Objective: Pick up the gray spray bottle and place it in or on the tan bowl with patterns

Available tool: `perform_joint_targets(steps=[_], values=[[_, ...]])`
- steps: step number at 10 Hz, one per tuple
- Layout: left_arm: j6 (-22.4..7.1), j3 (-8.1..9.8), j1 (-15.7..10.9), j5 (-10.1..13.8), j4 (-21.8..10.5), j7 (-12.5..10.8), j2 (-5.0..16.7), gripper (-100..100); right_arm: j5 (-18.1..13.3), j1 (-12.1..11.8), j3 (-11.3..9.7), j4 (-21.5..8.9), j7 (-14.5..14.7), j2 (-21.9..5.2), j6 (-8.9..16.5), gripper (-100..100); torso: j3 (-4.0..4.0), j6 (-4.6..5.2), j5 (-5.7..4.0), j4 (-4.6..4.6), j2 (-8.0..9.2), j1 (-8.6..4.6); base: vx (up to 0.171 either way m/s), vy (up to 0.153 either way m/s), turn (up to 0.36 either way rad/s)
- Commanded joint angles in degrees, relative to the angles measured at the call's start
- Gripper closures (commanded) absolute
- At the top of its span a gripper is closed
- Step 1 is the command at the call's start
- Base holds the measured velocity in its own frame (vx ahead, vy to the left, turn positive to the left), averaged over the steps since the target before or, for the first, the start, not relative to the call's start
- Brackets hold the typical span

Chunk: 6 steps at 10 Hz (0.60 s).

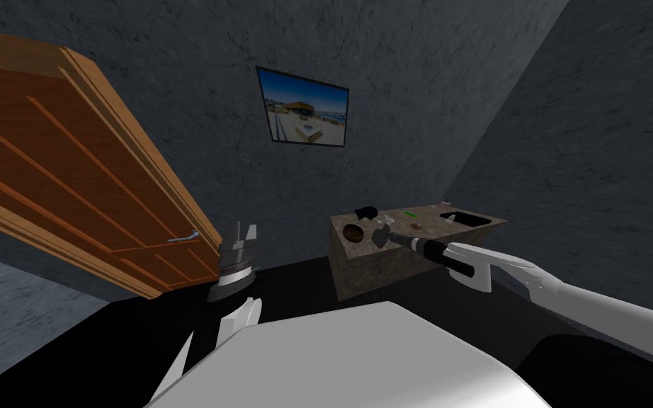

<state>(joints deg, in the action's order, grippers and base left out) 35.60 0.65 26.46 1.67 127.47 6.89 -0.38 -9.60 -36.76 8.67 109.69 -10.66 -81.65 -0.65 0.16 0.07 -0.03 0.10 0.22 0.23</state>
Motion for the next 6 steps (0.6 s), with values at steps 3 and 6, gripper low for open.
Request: perform_joint_targets(steps=[3,6], values=[[0.00,0.00,0.00,0.00,0.00,0.00,0.00,0,1.04,-1.63,1.84,2.68,-2.12,-4.14,1.50,100,-0.06,-0.02,0.01,-0.02,-0.11,0.00,0.005,0.042,-0.032],[0.00,0.00,0.01,0.00,0.00,0.00,0.00,0,-0.10,-2.13,2.94,3.56,-3.26,-7.89,2.42,100,-0.24,-0.06,0.06,-0.08,-0.42,0.11,0.084,0.070,-0.066]])
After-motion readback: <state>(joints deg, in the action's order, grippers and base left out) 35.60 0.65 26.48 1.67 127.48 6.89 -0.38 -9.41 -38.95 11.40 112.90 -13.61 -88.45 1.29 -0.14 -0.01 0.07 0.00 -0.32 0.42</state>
